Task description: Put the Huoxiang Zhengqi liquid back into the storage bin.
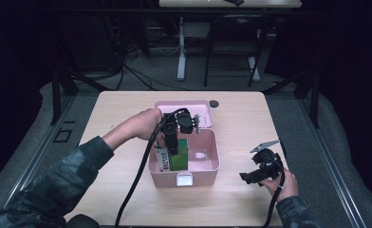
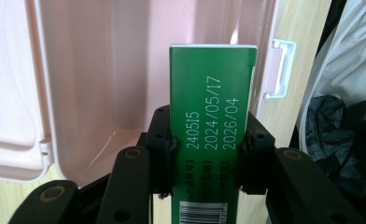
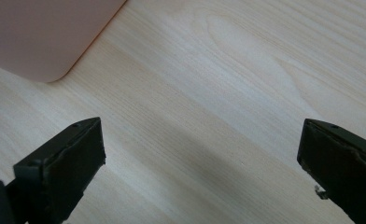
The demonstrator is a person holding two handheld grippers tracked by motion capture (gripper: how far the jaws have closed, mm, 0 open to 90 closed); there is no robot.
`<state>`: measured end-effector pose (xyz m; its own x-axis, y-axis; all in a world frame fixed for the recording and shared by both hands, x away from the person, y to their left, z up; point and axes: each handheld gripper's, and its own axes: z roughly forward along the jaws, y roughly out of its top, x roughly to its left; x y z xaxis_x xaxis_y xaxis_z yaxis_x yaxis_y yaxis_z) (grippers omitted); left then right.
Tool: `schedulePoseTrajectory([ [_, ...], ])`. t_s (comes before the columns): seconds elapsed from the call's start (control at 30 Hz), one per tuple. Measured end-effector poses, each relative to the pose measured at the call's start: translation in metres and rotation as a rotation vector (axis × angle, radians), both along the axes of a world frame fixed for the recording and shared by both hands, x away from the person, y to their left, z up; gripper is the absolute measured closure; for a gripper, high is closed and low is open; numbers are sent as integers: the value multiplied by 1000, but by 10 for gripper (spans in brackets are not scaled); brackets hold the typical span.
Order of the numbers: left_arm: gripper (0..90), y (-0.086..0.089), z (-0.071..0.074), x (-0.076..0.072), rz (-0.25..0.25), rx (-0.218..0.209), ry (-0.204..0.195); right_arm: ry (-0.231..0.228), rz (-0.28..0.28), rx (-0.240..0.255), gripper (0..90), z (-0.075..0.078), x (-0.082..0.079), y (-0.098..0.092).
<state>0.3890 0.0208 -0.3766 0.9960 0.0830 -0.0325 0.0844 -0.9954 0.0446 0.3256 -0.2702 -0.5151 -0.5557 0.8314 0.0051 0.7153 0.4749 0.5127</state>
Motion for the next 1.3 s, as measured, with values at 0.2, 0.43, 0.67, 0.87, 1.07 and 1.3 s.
schedulePoseTrajectory([
  [0.2, 631, 0, -4, -2, 3, -4, 1, -1, 2, -4, 3, 0, 0, 0],
  [0.43, 631, 3, -11, -4, 5, 4, 4, 6, 0, -1, 4, 0, 0, 0],
  [0.67, 631, 6, -18, -6, 7, 5, 6, 3, 4, -10, 4, 0, 0, 0],
  [0.87, 631, 7, -24, -8, 7, 10, 13, 8, 3, -11, 5, 0, 0, 0],
  [1.07, 631, 8, -28, -9, 12, 10, 23, 8, 2, -11, 5, 0, 0, 0],
  [1.3, 631, 10, -32, -11, 20, 11, 23, 8, 4, -15, 5, 0, 0, 0],
])
